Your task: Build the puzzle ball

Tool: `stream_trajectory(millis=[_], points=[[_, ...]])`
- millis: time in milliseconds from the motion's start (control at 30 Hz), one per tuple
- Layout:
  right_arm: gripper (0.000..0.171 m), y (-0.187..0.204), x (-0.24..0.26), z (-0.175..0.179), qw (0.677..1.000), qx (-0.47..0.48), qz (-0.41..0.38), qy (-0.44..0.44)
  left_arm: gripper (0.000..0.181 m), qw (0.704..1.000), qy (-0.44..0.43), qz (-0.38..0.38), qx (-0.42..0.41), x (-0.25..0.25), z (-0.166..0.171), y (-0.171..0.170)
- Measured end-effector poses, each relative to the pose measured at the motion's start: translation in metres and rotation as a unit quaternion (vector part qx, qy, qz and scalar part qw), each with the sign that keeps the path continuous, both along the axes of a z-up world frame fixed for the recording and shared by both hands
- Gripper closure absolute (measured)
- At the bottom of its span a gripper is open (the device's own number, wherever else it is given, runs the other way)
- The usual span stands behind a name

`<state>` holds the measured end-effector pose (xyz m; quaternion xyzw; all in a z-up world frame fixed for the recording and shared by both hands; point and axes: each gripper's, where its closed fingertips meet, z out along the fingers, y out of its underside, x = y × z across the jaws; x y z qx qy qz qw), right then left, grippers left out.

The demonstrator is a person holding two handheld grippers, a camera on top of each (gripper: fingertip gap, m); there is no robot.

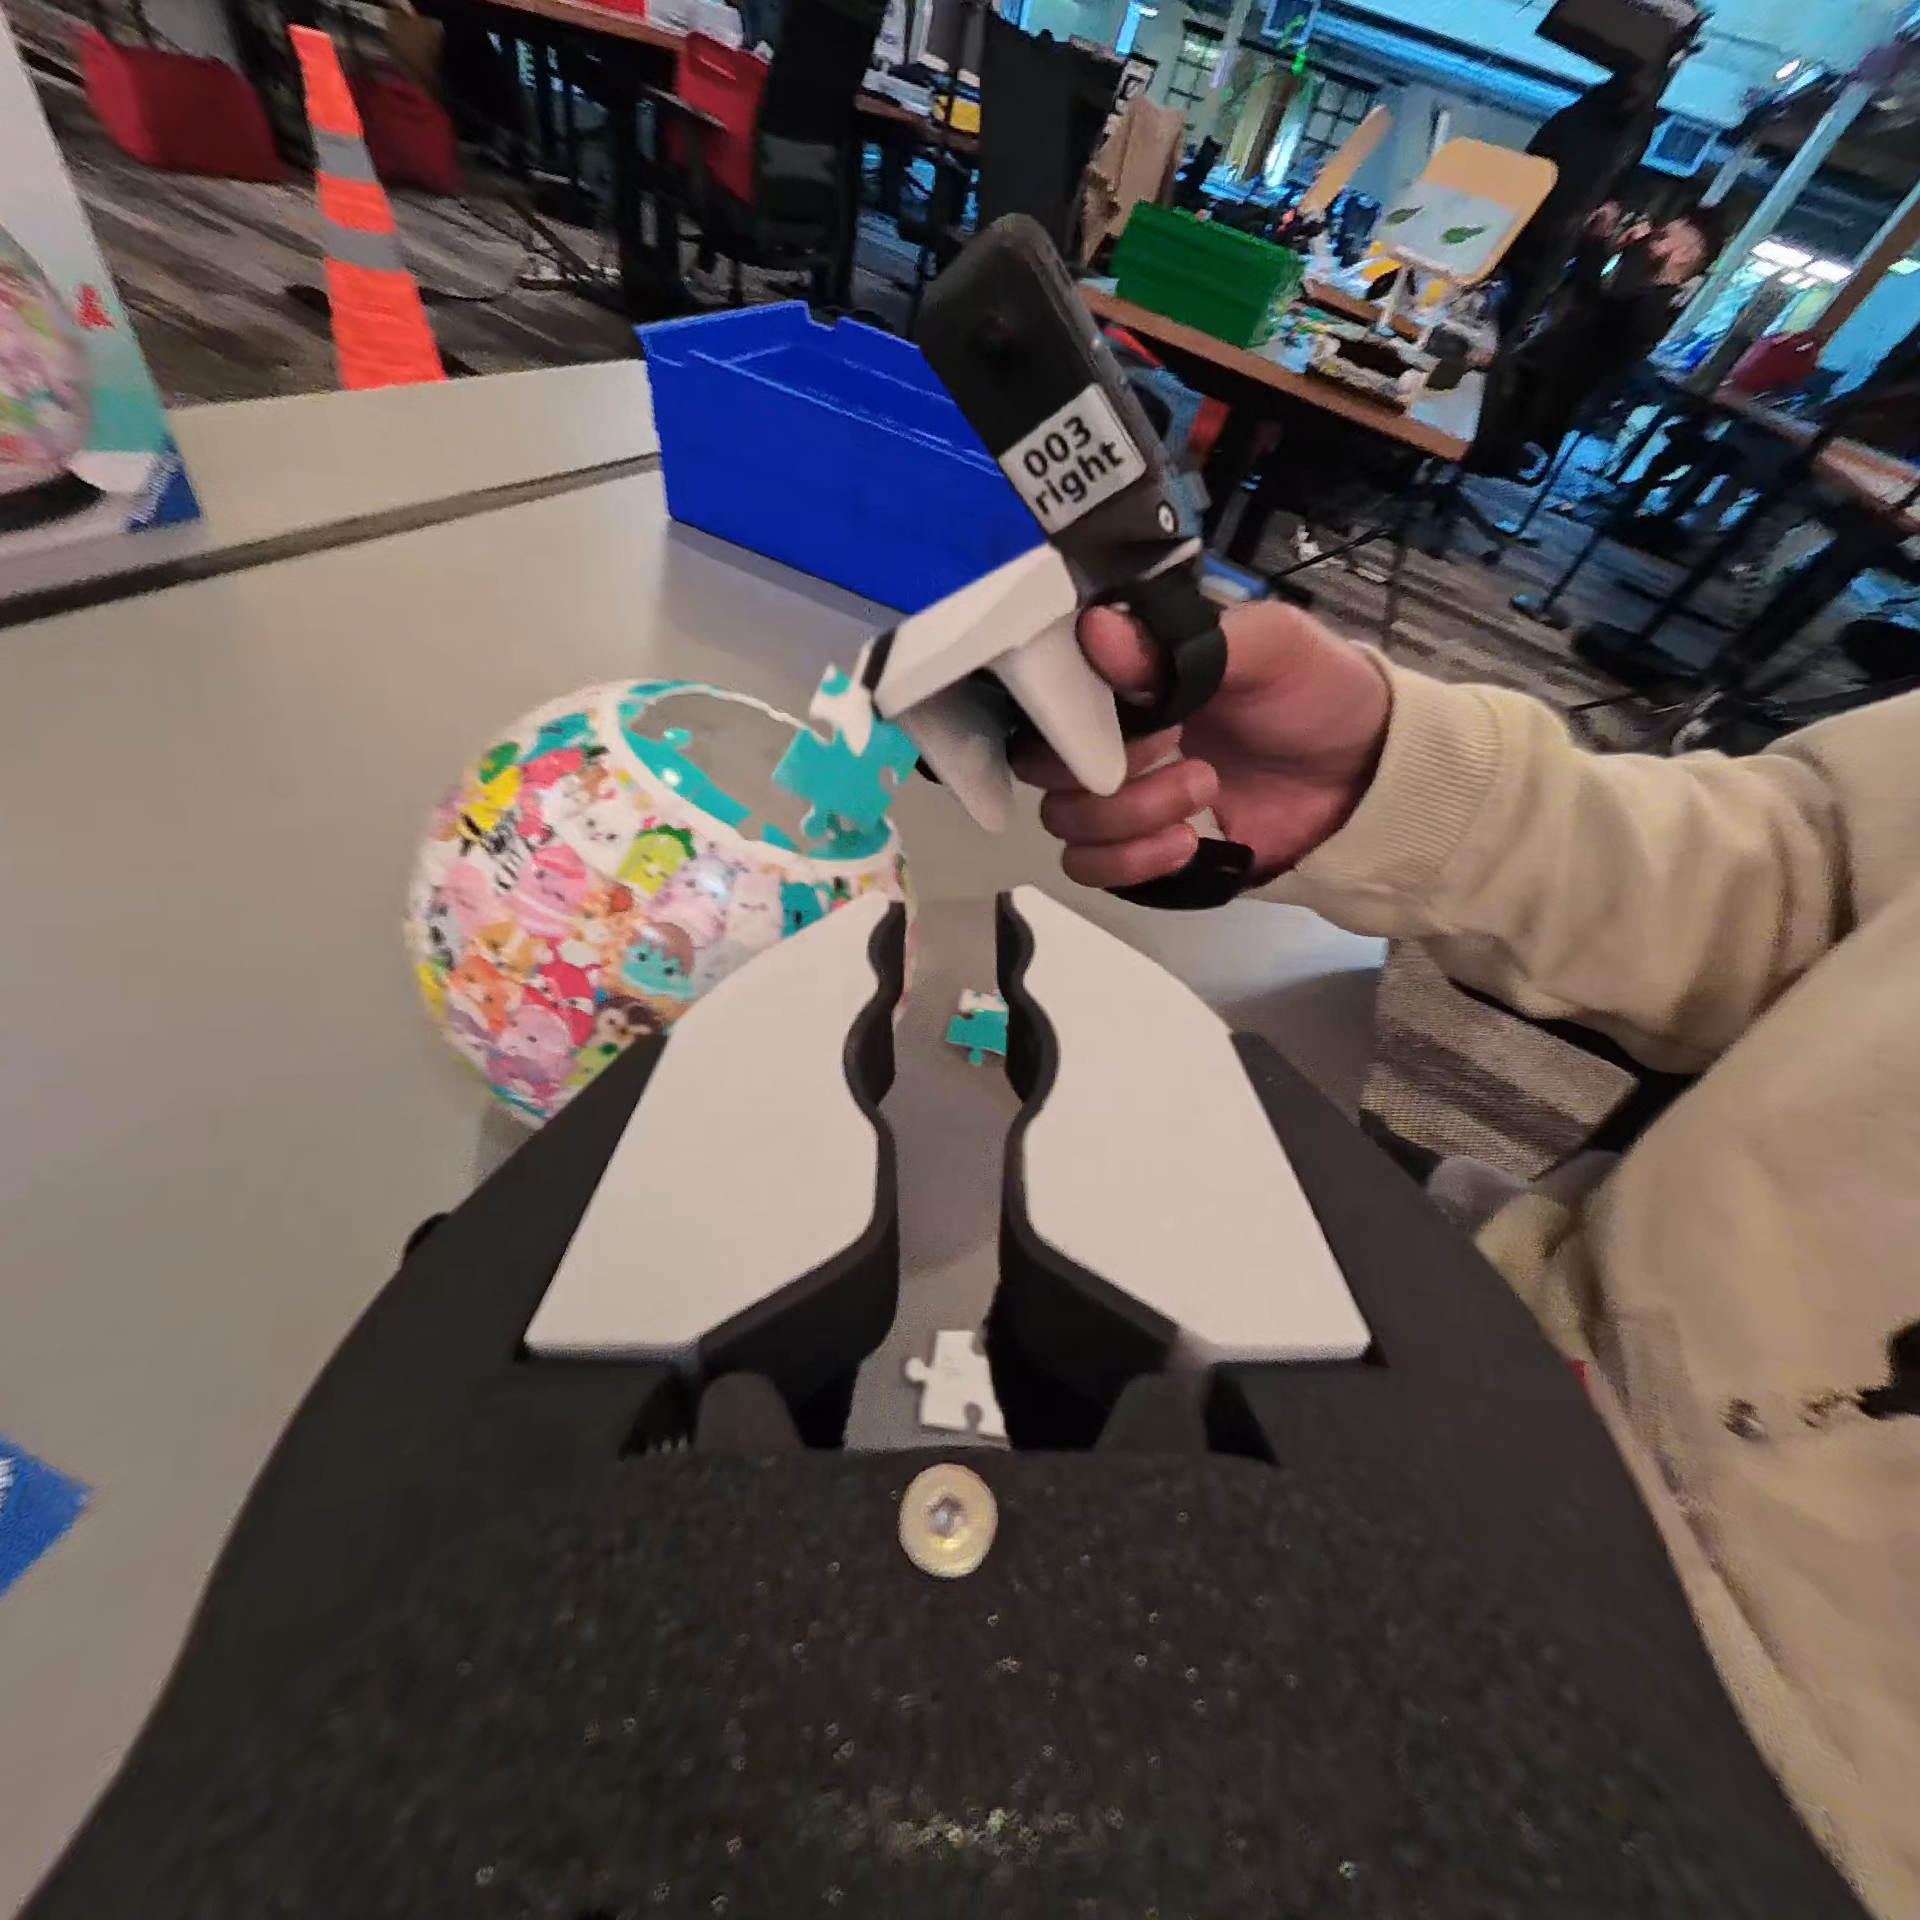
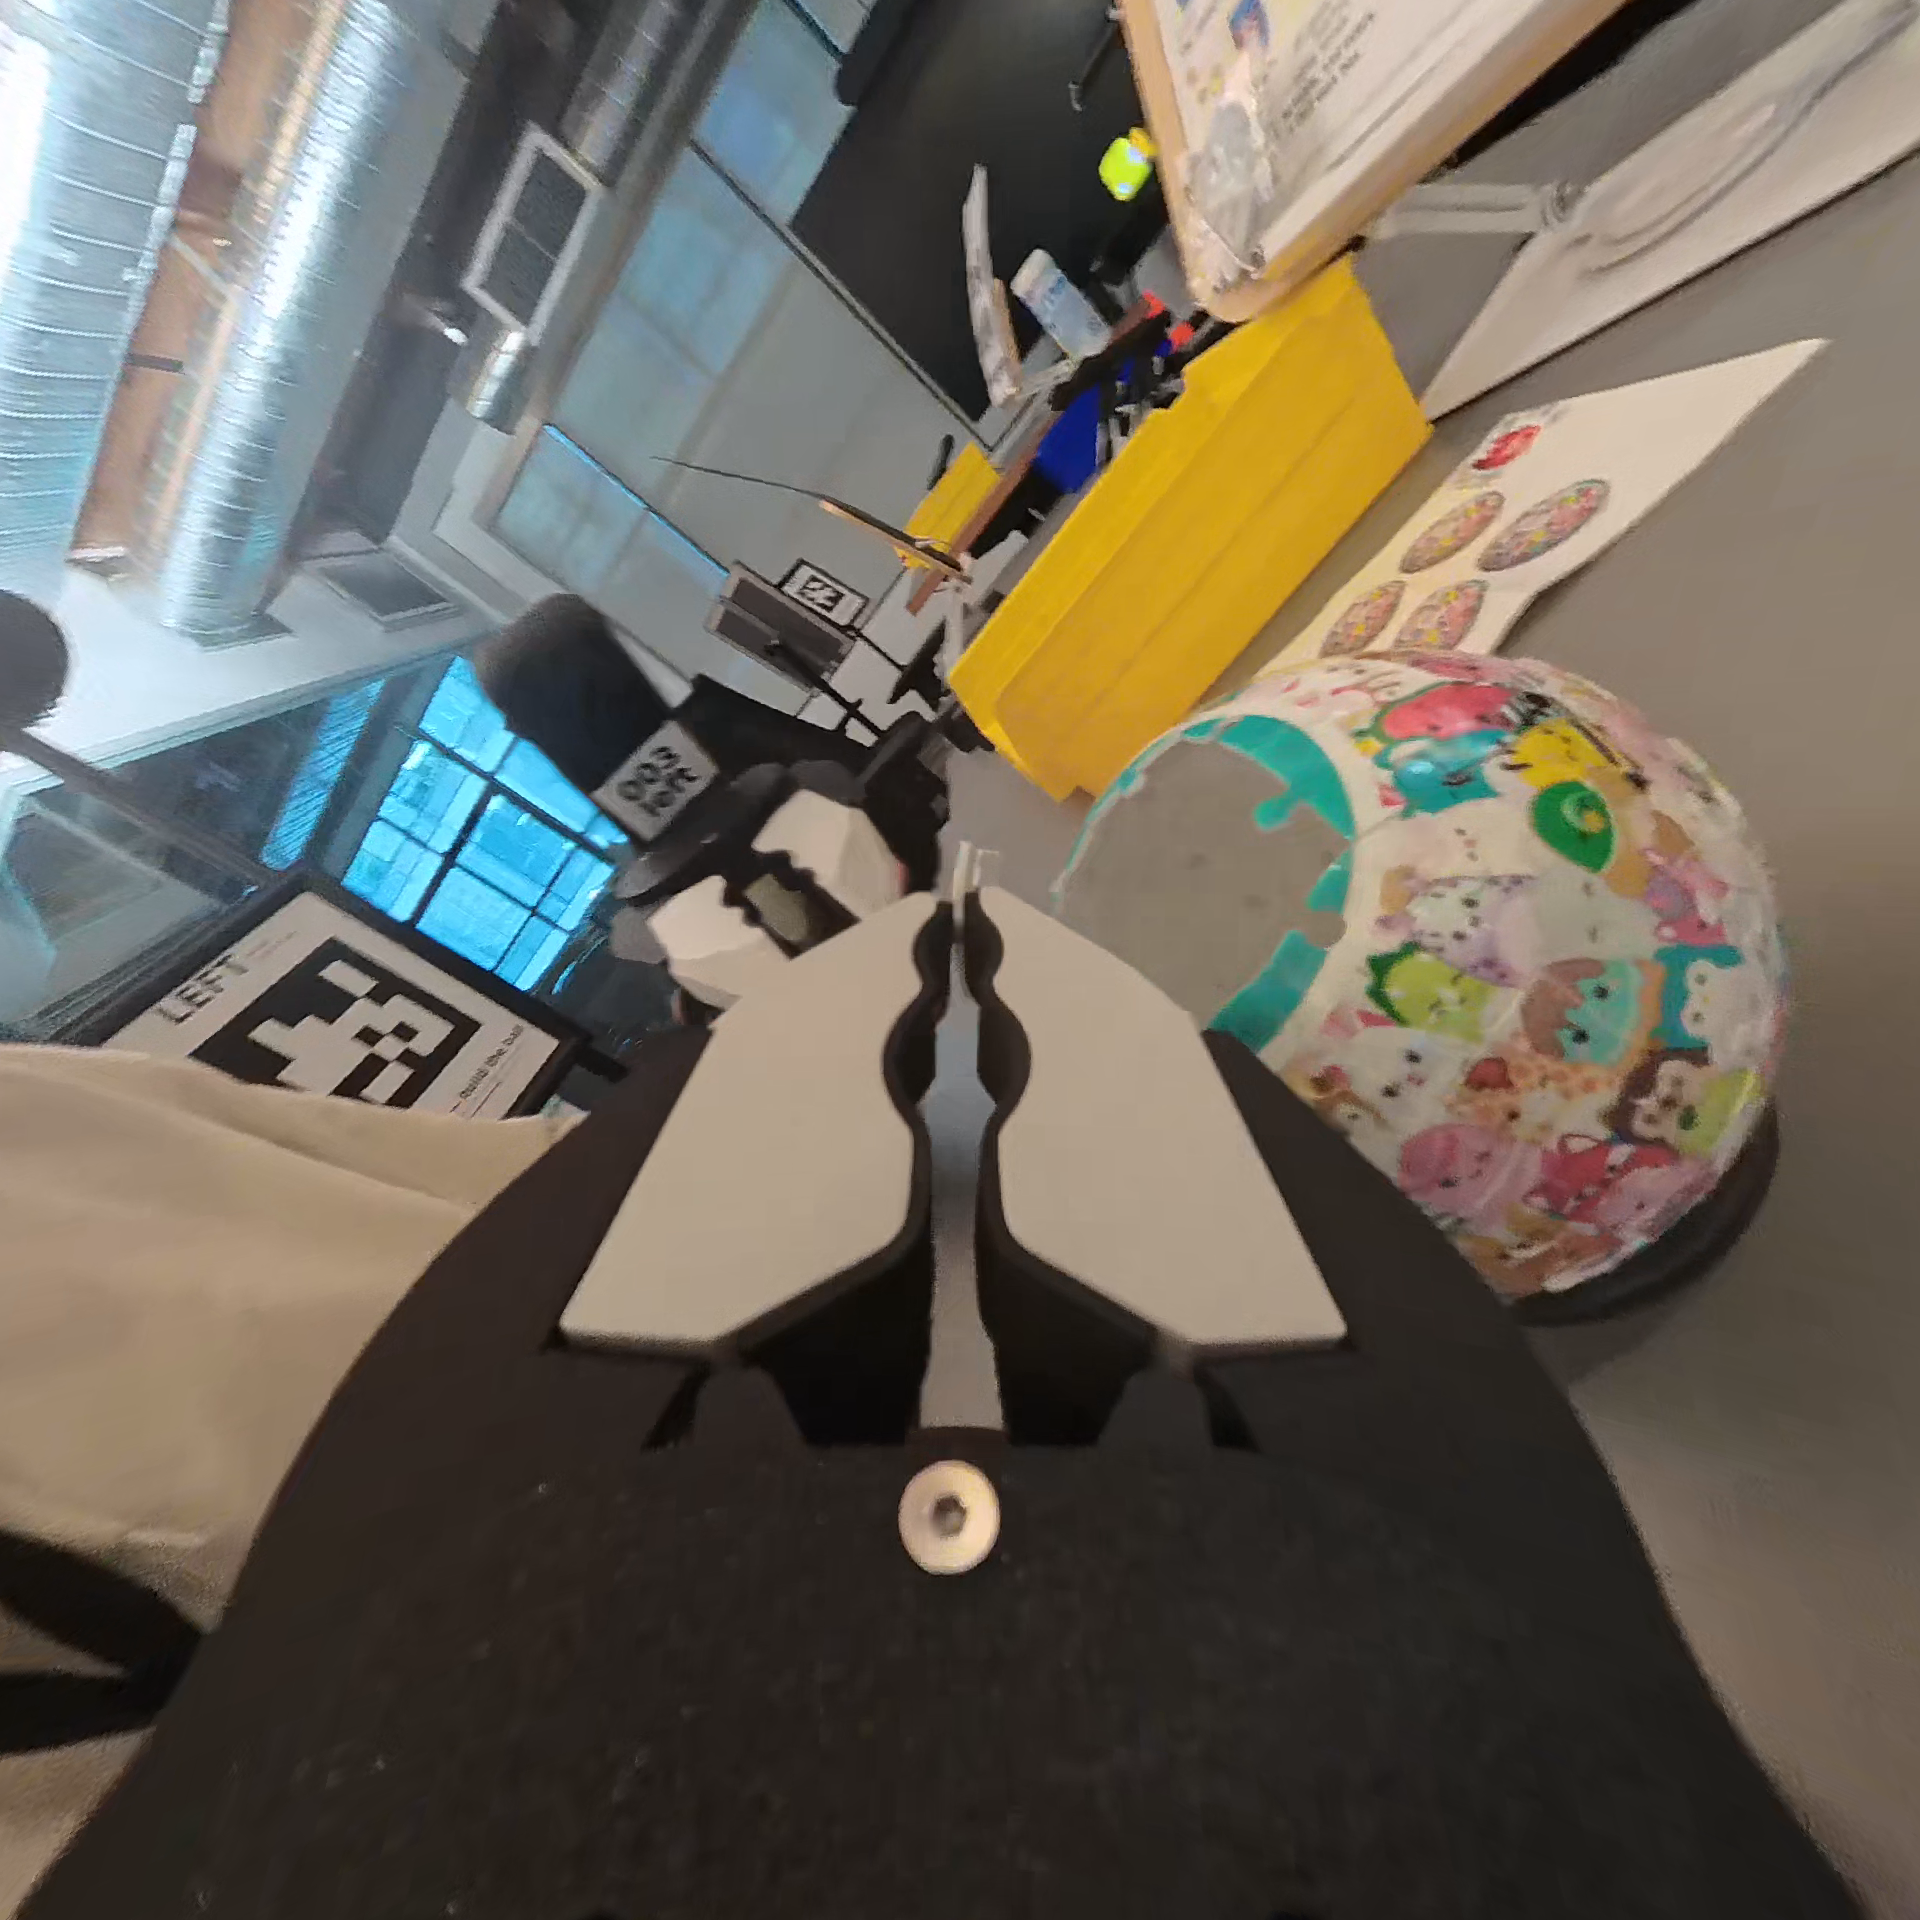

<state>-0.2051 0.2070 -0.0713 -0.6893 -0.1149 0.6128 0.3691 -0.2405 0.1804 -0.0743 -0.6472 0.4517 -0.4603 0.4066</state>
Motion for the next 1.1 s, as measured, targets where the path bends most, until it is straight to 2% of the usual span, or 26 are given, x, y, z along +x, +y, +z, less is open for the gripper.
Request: stream_trajectory(millis=[300,467,833,1100], points=[[0.169,0.013,0.006,-0.003,0.999,-0.011,-0.043,0.020,0.170,0.995,0.056,0.029,0.073,0.012,-0.009,0.012],[0.170,0.009,0.000,0.002,0.998,-0.020,-0.029,0.045,0.171,0.989,0.082,0.049,0.111,0.019,-0.012,0.019],[0.169,0.013,-0.001,-0.008,0.997,-0.006,-0.077,-0.001,0.166,0.984,0.096,0.069,0.132,0.024,-0.017,0.028],[0.168,0.011,0.000,-0.013,0.995,0.011,-0.089,-0.050,0.158,0.986,0.091,0.052,0.133,0.031,-0.015,0.029]])
